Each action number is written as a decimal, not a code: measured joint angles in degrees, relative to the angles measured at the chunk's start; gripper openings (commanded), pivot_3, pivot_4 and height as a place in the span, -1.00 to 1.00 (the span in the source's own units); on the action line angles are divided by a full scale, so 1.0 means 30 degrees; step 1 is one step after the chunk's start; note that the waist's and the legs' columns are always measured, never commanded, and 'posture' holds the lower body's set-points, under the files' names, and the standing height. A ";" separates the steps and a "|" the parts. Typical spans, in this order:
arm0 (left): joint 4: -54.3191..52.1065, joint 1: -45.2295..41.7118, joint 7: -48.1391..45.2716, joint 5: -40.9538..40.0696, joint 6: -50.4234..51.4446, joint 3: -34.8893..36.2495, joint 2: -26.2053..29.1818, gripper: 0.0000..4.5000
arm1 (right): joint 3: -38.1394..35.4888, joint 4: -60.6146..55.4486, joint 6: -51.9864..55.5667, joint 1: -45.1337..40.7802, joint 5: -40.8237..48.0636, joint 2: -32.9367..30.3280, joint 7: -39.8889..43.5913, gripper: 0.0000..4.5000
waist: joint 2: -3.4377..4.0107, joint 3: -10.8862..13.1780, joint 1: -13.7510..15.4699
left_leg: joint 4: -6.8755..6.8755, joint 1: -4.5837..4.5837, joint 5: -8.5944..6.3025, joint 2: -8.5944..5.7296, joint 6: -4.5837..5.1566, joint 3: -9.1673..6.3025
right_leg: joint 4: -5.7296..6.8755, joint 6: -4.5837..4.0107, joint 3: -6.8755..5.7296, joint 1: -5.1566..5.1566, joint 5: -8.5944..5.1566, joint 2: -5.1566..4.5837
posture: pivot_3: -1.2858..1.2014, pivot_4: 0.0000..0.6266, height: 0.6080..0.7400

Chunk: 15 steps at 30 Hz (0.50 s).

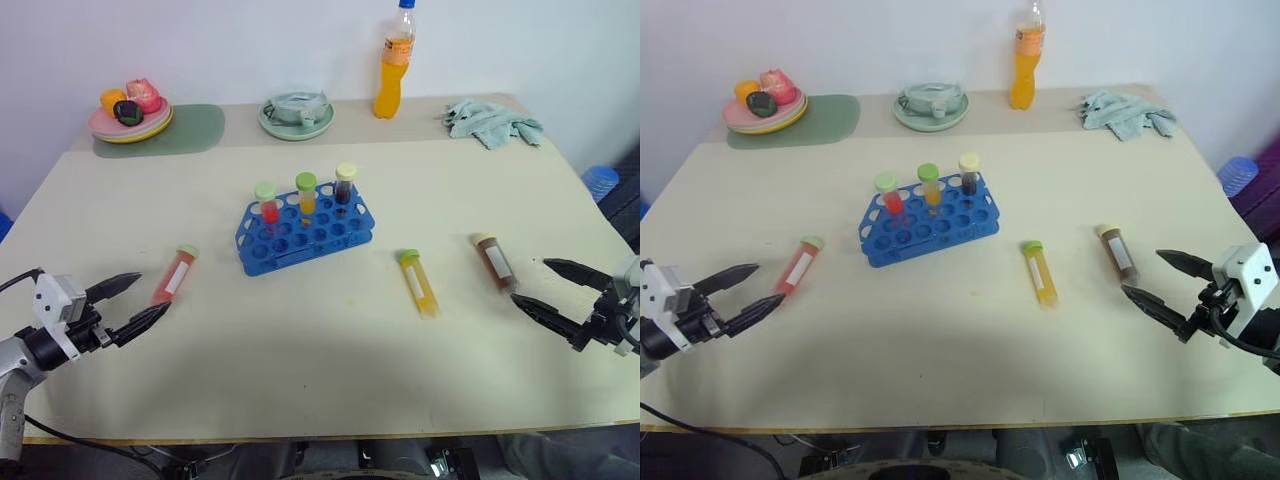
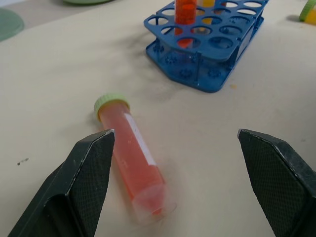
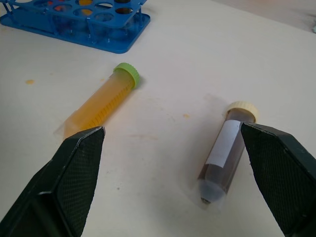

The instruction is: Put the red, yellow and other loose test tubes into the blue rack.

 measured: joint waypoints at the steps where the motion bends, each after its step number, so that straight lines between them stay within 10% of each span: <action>1: 0.0000 0.0000 -0.0004 0.0005 -0.0004 0.0000 0.0000 0.81 | 0.0000 0.0001 0.0000 -0.0004 0.0000 0.0000 0.0003 1.00 | 0.0000 0.0000 0.0005 | 0.0000 0.0000 -0.0005 0.0000 0.0002 0.0001 | -0.0004 0.0002 -0.0003 0.0000 0.0001 -0.0003 | 0.03 -0.52 1.00; 15: -0.1058 0.0095 -0.0423 -0.0511 0.0247 -0.0010 -0.1038 0.81 | 0.0010 0.2959 -0.1520 0.0247 -0.0777 0.0201 0.1607 1.00 | -0.0007 0.0003 -0.0016 | 0.0022 0.0020 -0.0054 0.0001 0.0001 0.0011 | -0.0026 0.0028 -0.0021 0.0029 0.0013 -0.0006 | 0.03 -0.52 1.00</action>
